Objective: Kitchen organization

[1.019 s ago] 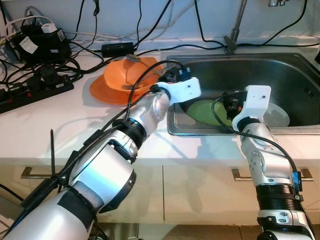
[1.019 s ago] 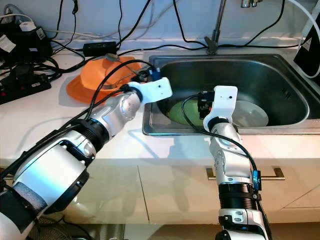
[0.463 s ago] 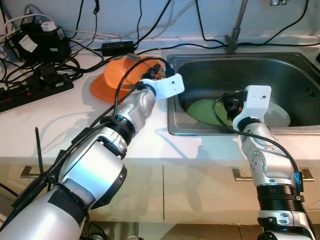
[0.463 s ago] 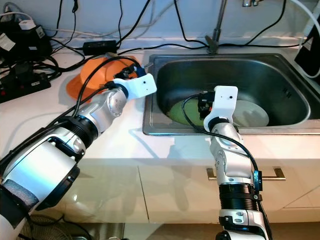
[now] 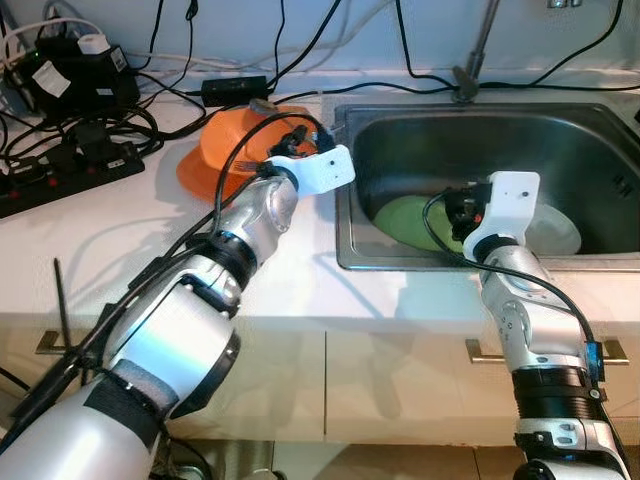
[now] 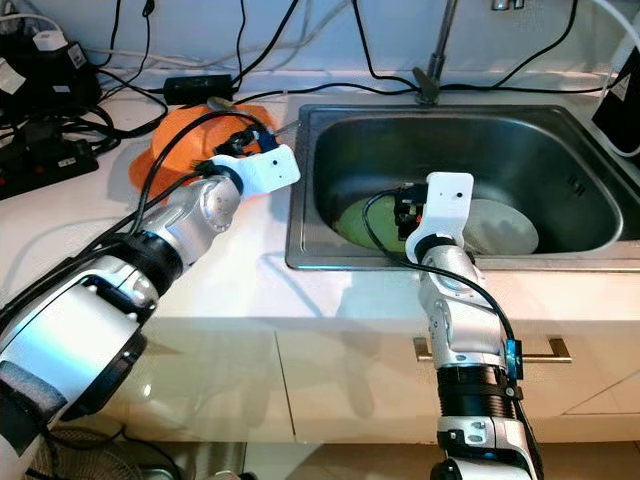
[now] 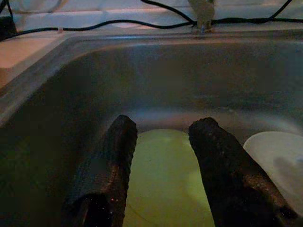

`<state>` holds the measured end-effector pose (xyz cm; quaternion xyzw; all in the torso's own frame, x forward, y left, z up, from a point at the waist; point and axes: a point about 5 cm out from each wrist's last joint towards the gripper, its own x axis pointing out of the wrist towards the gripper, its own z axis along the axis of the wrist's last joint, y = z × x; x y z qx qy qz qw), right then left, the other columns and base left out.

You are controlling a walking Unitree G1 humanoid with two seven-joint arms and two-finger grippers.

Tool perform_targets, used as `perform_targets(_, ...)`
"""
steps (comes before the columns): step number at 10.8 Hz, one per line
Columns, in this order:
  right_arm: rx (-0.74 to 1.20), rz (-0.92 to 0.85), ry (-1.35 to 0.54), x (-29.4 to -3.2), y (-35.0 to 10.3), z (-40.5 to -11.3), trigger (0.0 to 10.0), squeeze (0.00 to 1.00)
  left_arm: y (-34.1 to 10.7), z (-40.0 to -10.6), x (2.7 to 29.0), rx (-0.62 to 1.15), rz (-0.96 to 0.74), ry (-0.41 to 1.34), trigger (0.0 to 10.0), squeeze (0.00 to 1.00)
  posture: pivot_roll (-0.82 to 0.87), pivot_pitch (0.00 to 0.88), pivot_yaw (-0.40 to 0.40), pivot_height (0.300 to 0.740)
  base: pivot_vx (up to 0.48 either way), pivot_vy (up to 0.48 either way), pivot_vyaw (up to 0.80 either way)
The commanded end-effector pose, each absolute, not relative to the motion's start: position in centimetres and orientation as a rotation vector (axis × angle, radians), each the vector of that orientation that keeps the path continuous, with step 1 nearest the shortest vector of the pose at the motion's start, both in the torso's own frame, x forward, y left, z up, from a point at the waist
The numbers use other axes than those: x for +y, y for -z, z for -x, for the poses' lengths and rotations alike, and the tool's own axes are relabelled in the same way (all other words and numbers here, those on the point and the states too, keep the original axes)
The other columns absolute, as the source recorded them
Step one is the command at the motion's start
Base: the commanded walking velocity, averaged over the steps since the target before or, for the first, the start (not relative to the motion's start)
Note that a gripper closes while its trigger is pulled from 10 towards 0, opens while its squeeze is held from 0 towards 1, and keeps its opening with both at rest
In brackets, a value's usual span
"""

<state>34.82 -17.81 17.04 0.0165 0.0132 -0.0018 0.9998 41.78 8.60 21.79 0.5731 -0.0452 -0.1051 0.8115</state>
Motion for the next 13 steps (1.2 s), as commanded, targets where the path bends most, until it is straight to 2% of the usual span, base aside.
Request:
perform_targets(1,0.024,-0.030,-0.016,-17.4,-17.6,-35.2,10.0,0.00,-22.2,-41.8,9.0,-0.102,-1.218,0.210,10.0,0.00,0.09,0.136,0.040,0.740,0.000,0.000,0.00)
perform_targets(3,0.025,-0.028,-0.019,-17.3,-17.6,-35.3,10.0,0.00,-22.4,-41.7,8.9,-0.121,-1.212,0.220,10.0,0.00,0.10,0.133,0.035,0.740,0.000,0.000,0.00)
perform_targets(6,0.024,-0.028,-0.026,-17.1,-17.7,-35.8,10.0,0.00,-23.2,-41.2,10.0,-0.158,-1.211,0.200,10.0,0.00,0.13,0.123,0.025,0.740,0.000,0.000,0.00)
perform_targets(9,0.021,-0.031,-0.044,-16.6,-17.9,-36.3,10.0,0.00,-23.3,-39.4,11.1,-0.165,-1.218,0.202,10.0,0.00,0.16,0.120,0.012,0.740,0.000,0.000,0.00)
perform_targets(13,0.023,-0.036,-0.063,-16.0,-17.7,-36.6,10.0,0.00,-22.6,-37.7,11.1,-0.127,-1.227,0.252,10.0,0.00,0.17,0.114,0.009,0.740,0.000,0.000,0.00)
